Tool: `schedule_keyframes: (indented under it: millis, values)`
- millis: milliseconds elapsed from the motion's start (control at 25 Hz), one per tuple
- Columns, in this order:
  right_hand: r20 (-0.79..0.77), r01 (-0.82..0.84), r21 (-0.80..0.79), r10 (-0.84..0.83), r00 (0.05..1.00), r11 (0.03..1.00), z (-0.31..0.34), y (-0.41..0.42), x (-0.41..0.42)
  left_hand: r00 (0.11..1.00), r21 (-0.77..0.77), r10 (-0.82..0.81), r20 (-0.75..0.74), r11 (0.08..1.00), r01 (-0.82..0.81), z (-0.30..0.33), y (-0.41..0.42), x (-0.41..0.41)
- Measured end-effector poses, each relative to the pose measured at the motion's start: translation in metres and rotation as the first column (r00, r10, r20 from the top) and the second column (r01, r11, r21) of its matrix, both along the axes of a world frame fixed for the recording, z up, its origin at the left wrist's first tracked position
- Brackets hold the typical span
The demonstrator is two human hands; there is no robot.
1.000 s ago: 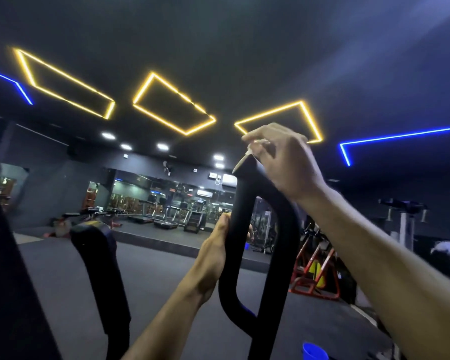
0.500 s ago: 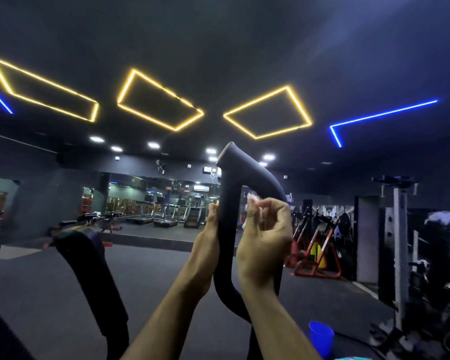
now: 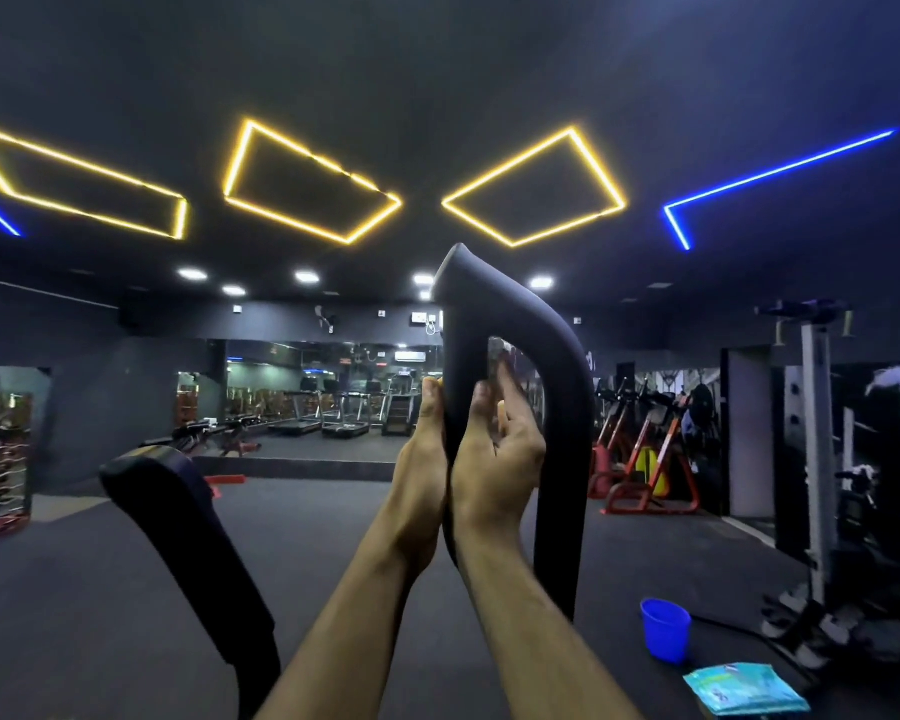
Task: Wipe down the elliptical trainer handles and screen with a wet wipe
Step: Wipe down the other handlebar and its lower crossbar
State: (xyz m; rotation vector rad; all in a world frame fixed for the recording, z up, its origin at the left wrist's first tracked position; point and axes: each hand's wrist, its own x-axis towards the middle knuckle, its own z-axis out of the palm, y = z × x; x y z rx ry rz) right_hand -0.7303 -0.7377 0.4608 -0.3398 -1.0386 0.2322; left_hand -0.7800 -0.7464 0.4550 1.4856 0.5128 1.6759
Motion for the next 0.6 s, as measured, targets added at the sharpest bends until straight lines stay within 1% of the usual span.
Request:
schedule_keyframes:
  millis: [80,160,240,320,400,520,600]
  values:
    - [0.07,0.038,0.009,-0.039,0.997,0.999,-0.001,0.003,0.004,1.0,0.006,-0.012,0.011,1.0,0.012,0.0,0.0,0.0]
    - [0.068,0.064,0.038,-0.066,0.996,0.997,0.006,0.004,0.011,1.0,0.023,-0.018,0.024,1.0,0.017,0.0,0.001,0.001]
    - [0.059,0.048,0.072,-0.052,0.997,0.996,0.011,0.005,0.015,0.999,0.046,-0.025,0.028,0.999,0.024,-0.001,0.002,0.002]
    - [0.077,0.041,0.088,-0.047,0.996,0.995,0.008,0.007,0.021,0.999,0.064,-0.038,0.023,0.997,0.036,-0.002,0.004,0.002]
    - [0.109,0.072,0.092,-0.082,0.991,0.993,0.003,0.009,0.031,0.999,0.079,-0.038,0.003,0.996,0.037,-0.002,0.003,0.0]
    - [0.24,0.124,0.05,-0.132,0.962,0.991,-0.02,0.001,0.046,1.0,0.089,-0.01,-0.019,0.996,0.012,-0.002,-0.002,0.0]
    - [0.343,0.126,-0.018,-0.113,0.933,0.992,-0.043,-0.007,0.053,1.0,0.076,-0.019,-0.012,0.997,0.02,-0.002,-0.007,0.0]
